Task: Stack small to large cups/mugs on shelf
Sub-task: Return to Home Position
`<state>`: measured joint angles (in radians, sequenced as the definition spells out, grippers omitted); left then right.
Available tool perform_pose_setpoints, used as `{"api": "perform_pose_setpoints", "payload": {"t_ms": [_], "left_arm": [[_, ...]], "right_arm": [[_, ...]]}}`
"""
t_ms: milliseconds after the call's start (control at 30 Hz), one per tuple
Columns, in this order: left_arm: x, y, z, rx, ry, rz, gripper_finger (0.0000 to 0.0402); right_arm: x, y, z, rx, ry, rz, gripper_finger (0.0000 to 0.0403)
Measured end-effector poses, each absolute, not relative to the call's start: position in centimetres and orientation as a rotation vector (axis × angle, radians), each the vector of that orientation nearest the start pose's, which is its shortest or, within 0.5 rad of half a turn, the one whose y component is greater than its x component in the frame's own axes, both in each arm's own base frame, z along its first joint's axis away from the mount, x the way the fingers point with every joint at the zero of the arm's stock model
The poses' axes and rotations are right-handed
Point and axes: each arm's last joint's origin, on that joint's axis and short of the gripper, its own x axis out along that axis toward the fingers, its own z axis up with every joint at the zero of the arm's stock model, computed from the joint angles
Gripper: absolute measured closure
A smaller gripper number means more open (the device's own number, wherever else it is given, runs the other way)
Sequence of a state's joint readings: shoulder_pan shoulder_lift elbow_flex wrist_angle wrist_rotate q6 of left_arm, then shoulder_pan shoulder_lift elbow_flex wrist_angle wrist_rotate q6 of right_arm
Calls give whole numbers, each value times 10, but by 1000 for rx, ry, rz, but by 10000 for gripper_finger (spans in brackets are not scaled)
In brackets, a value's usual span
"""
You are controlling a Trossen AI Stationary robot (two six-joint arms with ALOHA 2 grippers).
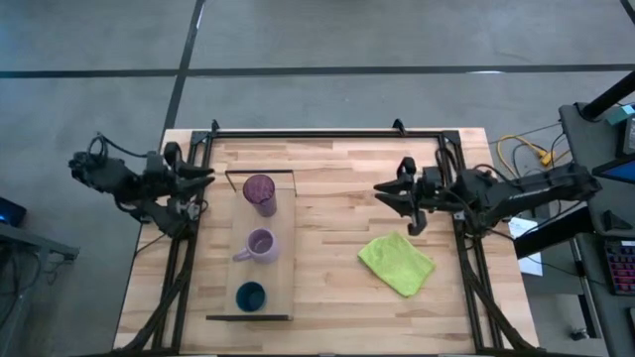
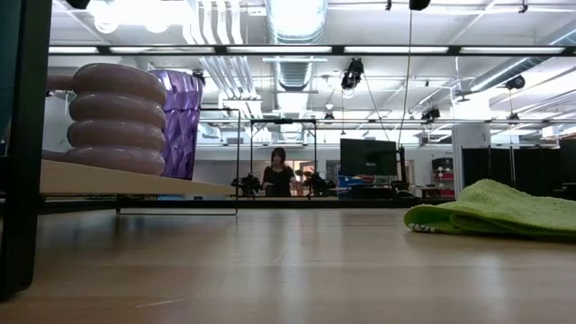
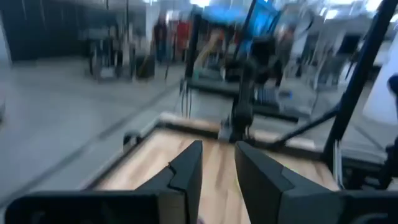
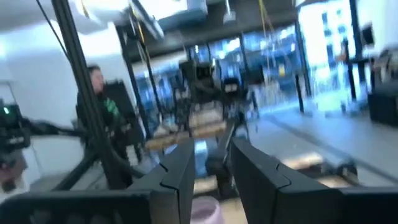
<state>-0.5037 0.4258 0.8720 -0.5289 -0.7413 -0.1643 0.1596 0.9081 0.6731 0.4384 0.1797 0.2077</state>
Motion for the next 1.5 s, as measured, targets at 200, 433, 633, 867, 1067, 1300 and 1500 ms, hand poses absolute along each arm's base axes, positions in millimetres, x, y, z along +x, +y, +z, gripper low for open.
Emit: {"api": "perform_pose_setpoints", "payload": {"t_ms": [200,433,633,867,1067,1300,1500], "left_arm": [[59,-10,339,-86,-46,235,320],[54,-7,292,-106,-21,234,320],[48,-4,269,-127,-50,235,320],[62,-13,243,-165,39,186,320],[70,-18,214,-194,83,195,320],[77,-22,189,-283,127,207,320],[82,-24,175,-294,123,209,320]], "right_arm": [[195,24,305,202,-266,-11,305],[196,16,268,274,-162,-57,305],[191,15,244,303,-118,-64,305],[176,13,221,342,-233,-45,305],[165,12,205,359,-261,-38,305],[160,11,192,433,-224,-36,305],[157,11,183,454,-196,-41,305]]}}
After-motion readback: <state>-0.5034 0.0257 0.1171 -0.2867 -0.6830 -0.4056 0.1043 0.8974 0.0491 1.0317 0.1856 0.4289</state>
